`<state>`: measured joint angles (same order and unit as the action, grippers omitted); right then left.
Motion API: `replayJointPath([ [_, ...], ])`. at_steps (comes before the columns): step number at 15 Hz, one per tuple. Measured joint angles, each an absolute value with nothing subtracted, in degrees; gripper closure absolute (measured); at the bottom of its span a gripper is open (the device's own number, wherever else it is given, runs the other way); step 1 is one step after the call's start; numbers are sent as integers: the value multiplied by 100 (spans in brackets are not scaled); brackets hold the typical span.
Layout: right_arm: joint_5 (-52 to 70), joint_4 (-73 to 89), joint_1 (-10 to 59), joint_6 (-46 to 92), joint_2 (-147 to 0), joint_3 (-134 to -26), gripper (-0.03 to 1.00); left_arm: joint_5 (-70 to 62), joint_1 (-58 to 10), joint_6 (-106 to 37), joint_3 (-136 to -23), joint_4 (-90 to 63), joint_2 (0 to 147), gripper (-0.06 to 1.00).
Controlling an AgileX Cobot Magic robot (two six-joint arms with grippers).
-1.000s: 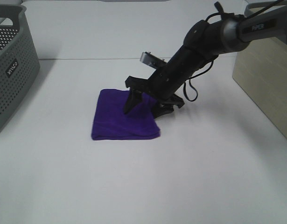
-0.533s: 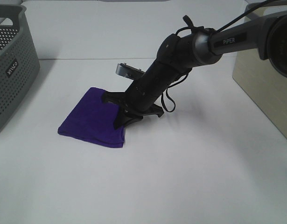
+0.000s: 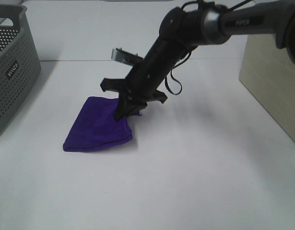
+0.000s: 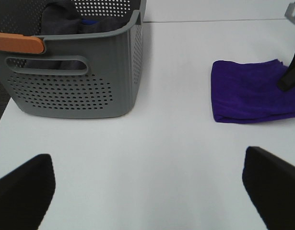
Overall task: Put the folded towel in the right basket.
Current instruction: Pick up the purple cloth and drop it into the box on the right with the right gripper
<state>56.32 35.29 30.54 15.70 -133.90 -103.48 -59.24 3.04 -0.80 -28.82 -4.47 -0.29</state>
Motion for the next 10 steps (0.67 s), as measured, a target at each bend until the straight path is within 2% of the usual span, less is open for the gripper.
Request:
replayJointPath([
  [6,6675,1748,2951,837,-11620,-11431,92,-5924,304,-80,-2882,-435,-29,-5],
  [8,6755,1553,2722,802,-11282,-11694,92,-5924,304,-80,-2882,-435,-29,-5],
  [10,6835,1438,2045,699,-10898,-12055,92,-5924,304,-80,-2882,-424,-29,-5],
])
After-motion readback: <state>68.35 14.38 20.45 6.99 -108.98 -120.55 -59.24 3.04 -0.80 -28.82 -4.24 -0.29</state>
